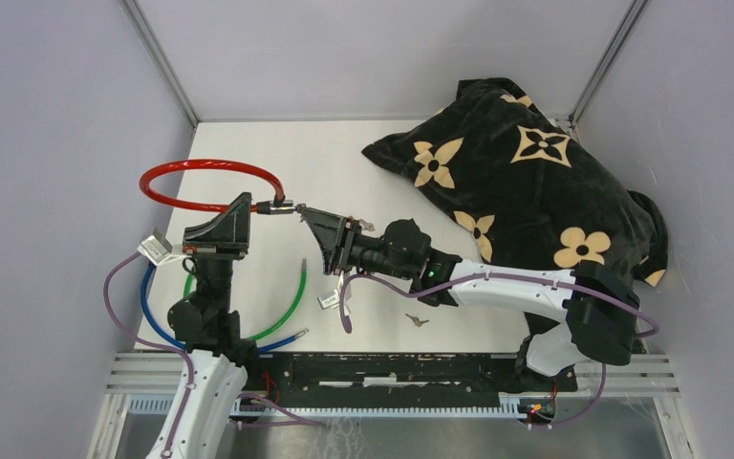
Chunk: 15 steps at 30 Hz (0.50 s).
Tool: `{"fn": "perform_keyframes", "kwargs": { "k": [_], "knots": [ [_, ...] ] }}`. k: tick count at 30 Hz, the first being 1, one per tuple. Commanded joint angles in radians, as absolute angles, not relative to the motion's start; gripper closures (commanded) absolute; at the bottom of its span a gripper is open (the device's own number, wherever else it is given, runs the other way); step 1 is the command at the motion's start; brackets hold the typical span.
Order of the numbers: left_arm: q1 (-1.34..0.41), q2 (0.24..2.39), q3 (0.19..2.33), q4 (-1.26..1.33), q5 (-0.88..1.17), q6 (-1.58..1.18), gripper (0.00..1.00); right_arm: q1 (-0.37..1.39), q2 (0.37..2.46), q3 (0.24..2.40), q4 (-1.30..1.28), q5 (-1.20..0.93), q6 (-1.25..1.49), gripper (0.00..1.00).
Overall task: Lock with the key
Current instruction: Lock the lock.
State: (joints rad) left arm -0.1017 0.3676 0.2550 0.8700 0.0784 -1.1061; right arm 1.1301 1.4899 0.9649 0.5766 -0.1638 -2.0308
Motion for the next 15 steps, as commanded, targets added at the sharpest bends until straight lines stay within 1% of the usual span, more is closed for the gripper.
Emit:
{"fn": "perform_keyframes", "kwargs": {
  "k": [1, 4, 8, 10, 13, 14, 15],
  "knots": [
    [-0.098, 0.356, 0.296, 0.928, 0.066, -1.135, 0.98, 1.130, 1.497, 1.022, 0.649, -0.188, -2.617, 0.54],
    [-0.098, 0.357, 0.296, 0.930, 0.066, -1.137, 0.98, 1.130, 1.498, 1.023, 0.668, -0.204, -2.603, 0.58],
    [-0.098, 0.357, 0.295, 0.930, 0.067, -1.137, 0.98, 1.131, 1.497, 1.020, 0.690, -0.223, -2.569, 0.59],
    [-0.097, 0.357, 0.296, 0.930, 0.067, -1.137, 0.98, 1.134, 1.494, 1.017, 0.708, -0.235, -2.525, 0.64],
    [-0.098, 0.358, 0.296, 0.930, 0.068, -1.137, 0.98, 1.140, 1.481, 1.003, 0.711, -0.238, -2.485, 0.77],
    [-0.097, 0.357, 0.296, 0.930, 0.069, -1.135, 0.98, 1.142, 1.477, 0.994, 0.710, -0.237, -2.487, 0.80],
    [-0.097, 0.357, 0.296, 0.930, 0.068, -1.135, 0.98, 1.144, 1.474, 0.986, 0.708, -0.234, -2.488, 0.81]
  ]
}}
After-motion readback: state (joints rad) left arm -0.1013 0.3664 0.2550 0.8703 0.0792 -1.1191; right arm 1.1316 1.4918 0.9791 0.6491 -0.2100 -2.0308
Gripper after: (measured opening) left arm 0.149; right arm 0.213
